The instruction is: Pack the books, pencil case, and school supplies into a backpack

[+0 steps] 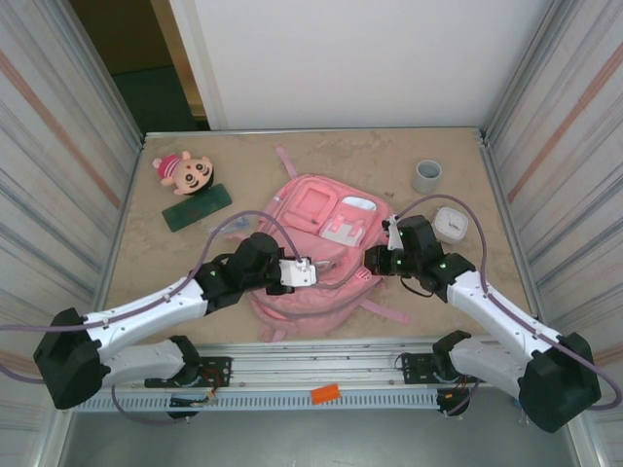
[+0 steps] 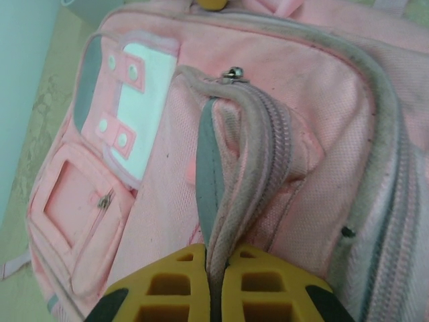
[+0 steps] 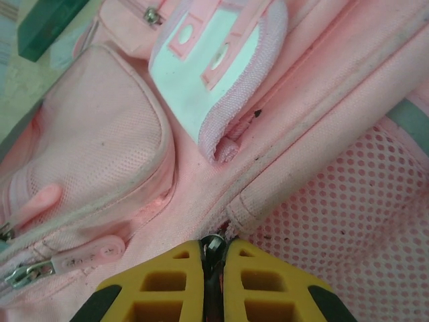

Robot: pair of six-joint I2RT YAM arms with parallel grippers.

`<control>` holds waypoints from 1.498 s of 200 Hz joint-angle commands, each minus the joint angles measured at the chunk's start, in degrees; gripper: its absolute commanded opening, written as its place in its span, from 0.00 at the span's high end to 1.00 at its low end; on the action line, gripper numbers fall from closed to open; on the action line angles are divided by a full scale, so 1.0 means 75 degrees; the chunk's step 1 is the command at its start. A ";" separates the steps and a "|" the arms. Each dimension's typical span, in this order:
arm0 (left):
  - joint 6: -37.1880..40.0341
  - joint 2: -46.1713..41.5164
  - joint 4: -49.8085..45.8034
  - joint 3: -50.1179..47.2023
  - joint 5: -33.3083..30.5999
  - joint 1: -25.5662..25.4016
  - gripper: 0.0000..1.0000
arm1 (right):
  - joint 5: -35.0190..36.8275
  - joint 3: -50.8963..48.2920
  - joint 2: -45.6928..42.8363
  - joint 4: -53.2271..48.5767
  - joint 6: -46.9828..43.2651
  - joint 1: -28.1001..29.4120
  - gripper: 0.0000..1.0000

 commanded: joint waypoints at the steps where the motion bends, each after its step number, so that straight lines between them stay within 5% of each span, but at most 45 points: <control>1: -0.0849 0.0161 0.0920 0.0361 -0.1148 0.0052 1.00 | -0.0972 0.0383 -0.0084 -0.0237 -0.0394 0.0420 1.00; 79: -0.1891 0.0658 0.1700 0.0712 -0.2379 -0.0190 1.00 | -0.0873 0.1449 0.1466 -0.0423 -0.0747 0.1608 1.00; 120: -0.1550 0.0393 0.1462 0.0448 -0.1827 -0.0143 0.98 | 0.0104 0.1301 0.1523 -0.1305 -0.0519 0.0997 0.96; 204: -0.1488 0.0072 0.1198 0.0030 -0.1773 -0.0081 0.98 | -0.0574 0.0613 0.1486 -0.0578 -0.0578 0.0492 0.75; 251: -0.1529 0.0152 0.1189 0.0109 -0.1749 -0.0073 0.98 | -0.0265 0.0609 0.1522 -0.0791 -0.0584 0.0385 0.93; 299: -0.2025 0.0317 0.1171 0.0203 -0.2229 -0.0077 0.98 | -0.0050 0.0802 0.0864 -0.1199 -0.0436 0.0463 0.96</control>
